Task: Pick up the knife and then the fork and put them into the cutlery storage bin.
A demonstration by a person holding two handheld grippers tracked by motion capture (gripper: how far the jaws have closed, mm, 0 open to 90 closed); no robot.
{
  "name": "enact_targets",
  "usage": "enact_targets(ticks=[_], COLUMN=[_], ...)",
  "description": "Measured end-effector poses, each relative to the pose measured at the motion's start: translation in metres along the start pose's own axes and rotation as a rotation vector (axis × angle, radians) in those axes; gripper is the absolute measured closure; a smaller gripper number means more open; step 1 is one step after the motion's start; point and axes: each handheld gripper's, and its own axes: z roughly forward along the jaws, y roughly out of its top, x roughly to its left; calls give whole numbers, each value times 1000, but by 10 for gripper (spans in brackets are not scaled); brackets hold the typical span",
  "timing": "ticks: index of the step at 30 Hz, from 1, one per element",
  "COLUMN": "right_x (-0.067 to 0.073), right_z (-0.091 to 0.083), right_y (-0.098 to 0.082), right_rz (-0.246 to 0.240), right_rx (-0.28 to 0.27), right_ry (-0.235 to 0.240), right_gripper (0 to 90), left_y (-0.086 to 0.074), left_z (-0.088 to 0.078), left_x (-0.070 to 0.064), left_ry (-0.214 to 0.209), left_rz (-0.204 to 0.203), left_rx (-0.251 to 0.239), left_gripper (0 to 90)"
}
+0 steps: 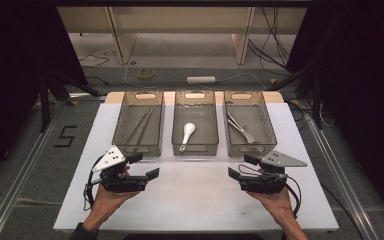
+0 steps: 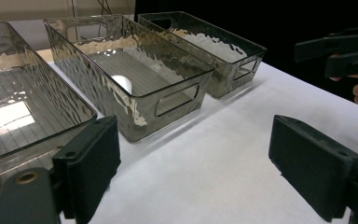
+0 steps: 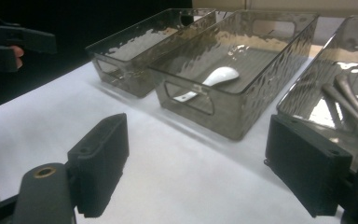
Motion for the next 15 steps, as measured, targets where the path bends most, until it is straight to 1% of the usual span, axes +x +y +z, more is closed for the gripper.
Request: enact_targets(ticks=[4, 6, 9, 11, 13, 15], right_x=[3, 4, 5, 6, 6, 6], right_z=[-2, -3, -6, -7, -8, -8], right_y=[-5, -7, -10, -12, -15, -17], right_rz=[-8, -18, -15, -15, -15, -13], right_rx=[9, 12, 14, 14, 18, 27], right_ry=[8, 4, 7, 7, 0, -3], right_gripper=[217, 215, 214, 212, 212, 209], left_y=[0, 0, -1, -1, -1, -2], left_z=[0, 0, 0, -1, -1, -2], left_x=[0, 0, -1, -1, -1, 0], left_ry=[1, 0, -1, -2, -2, -2], left_rz=[2, 2, 7, 3, -1, 5], left_rx=[4, 3, 7, 1, 0, 2], left_gripper=[159, 159, 159, 159, 159, 159])
